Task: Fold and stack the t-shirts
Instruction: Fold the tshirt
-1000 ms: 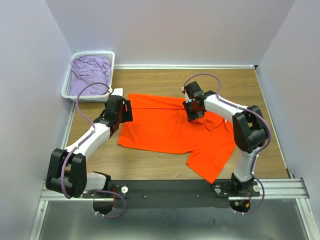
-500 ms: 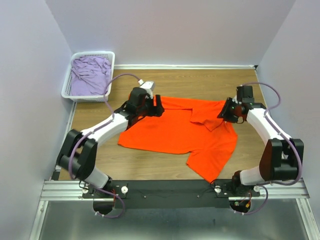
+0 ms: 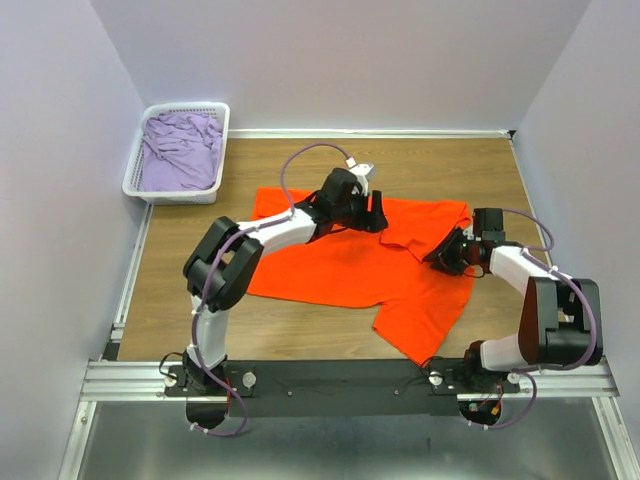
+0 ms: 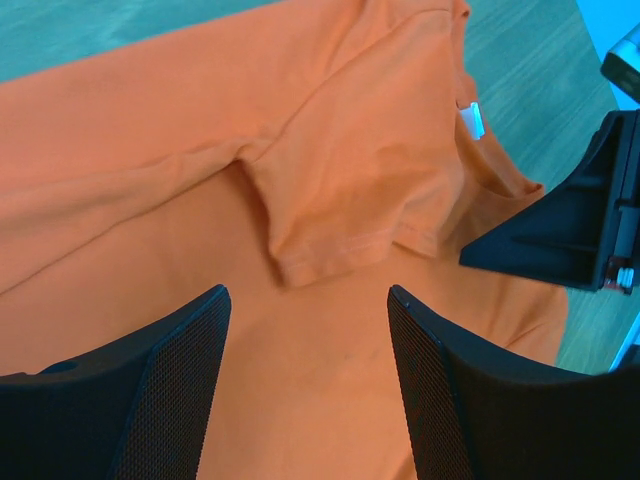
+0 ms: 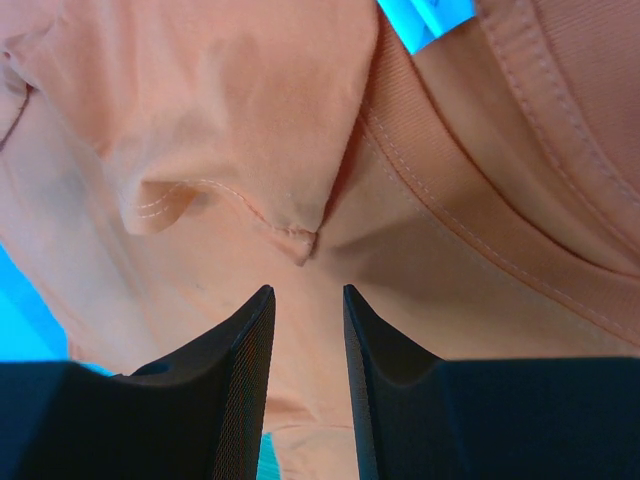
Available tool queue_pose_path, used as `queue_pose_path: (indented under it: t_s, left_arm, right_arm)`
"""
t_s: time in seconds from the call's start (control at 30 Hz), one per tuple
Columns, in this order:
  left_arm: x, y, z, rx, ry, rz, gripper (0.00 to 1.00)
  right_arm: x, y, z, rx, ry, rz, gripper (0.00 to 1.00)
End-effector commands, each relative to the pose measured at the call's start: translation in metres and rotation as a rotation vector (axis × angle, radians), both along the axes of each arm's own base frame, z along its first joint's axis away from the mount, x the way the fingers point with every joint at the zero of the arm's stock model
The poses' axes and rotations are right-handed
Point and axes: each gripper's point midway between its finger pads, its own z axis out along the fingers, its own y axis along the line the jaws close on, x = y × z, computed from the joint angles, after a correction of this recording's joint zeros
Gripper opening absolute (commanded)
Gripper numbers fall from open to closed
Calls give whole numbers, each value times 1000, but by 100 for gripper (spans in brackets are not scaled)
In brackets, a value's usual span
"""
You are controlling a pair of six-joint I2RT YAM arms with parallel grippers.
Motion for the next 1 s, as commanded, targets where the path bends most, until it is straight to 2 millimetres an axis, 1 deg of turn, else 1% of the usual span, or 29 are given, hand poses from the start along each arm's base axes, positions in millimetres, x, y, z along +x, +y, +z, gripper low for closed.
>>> queue_pose_path:
  t_s: [0.0,0.1,0.23,0.43,0.53,0.67,0.77,0.87,0.97]
  left_arm:
    - [-1,-23,-10,-12,26,-40,72]
    - [4,-32,-19,1,33,-40,72]
    - [6,-37,-29,19,44,-42,71]
    - [2,-38,-41,41,61,-44,71]
    - [0,-40,-45,49,65,-52,69]
    - [-5,-41,-51,60,74,-61,68]
    - [-6,-39,-53,70,77,-55,67]
    - [-5,-37,-55,79,75,-51,66]
    - [-6,-37,-57,86,77,-55,65]
  right_arm:
    - [14,9,1,72,-48,-12,41]
    - [16,10,-2,84,-48,-10,41]
    - [16,14,-8,108,-30,7,41]
    - [16,16,-14,118,-14,10,41]
    - [16,17,-13,123,-13,15,37]
    - [20,16,-12,116,-21,13,26]
    - [21,16,-11,118,-21,14,19]
    - [23,15,-8,111,-33,11,8]
    - [24,14,-5,108,-41,10,1]
